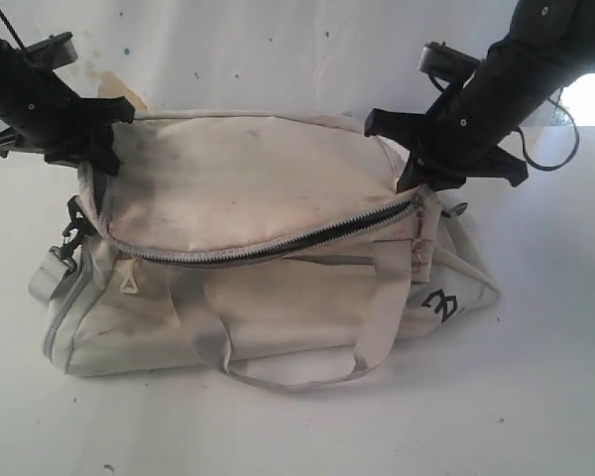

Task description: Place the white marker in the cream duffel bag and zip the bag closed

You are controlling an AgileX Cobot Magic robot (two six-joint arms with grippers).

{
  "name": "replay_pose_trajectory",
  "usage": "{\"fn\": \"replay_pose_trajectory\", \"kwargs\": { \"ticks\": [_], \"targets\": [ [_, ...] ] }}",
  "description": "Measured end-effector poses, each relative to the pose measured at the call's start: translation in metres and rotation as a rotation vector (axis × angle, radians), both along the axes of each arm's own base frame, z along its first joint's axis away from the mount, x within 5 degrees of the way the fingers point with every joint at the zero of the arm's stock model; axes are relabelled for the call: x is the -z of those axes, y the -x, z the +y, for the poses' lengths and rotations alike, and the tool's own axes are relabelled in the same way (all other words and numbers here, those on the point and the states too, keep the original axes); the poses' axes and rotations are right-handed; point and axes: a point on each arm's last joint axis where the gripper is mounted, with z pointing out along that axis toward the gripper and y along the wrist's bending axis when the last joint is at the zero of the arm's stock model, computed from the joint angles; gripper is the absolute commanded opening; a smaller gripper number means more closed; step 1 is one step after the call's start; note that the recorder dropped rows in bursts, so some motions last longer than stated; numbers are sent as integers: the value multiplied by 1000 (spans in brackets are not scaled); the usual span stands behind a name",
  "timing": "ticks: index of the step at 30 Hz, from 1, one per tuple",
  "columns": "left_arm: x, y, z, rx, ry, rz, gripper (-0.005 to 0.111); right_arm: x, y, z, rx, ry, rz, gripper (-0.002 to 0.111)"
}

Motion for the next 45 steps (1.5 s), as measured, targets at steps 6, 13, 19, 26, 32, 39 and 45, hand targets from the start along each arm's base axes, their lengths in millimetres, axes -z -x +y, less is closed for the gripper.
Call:
{"fn": "replay_pose_trajectory", "kwargs": {
  "ticks": [6, 13, 19, 26, 32, 39, 45],
  "targets": [
    [-12, -1, 15, -1, -69, -54, 80, 4, 1, -6, -33, 59, -6, 0],
    [-46, 11, 16, 13, -66, -101, 62, 4, 0, -6, -36, 62, -18, 0],
    [-74, 31, -1, 104, 65, -102, 65, 3, -2, -5, -23, 38, -33, 0],
    [-96, 56, -45, 304, 210, -104, 66, 3, -3, -2, 16, -12, -27, 0],
    [-98, 78, -97, 472, 214, -103, 66, 17, -7, 0, 56, -33, 27, 0],
    [-80, 99, -144, 558, 247, -112, 66, 18, -8, 3, 99, -109, 53, 0],
    [-61, 112, -166, 573, 329, -114, 65, 17, -10, 4, 115, -137, 42, 0]
  ]
}}
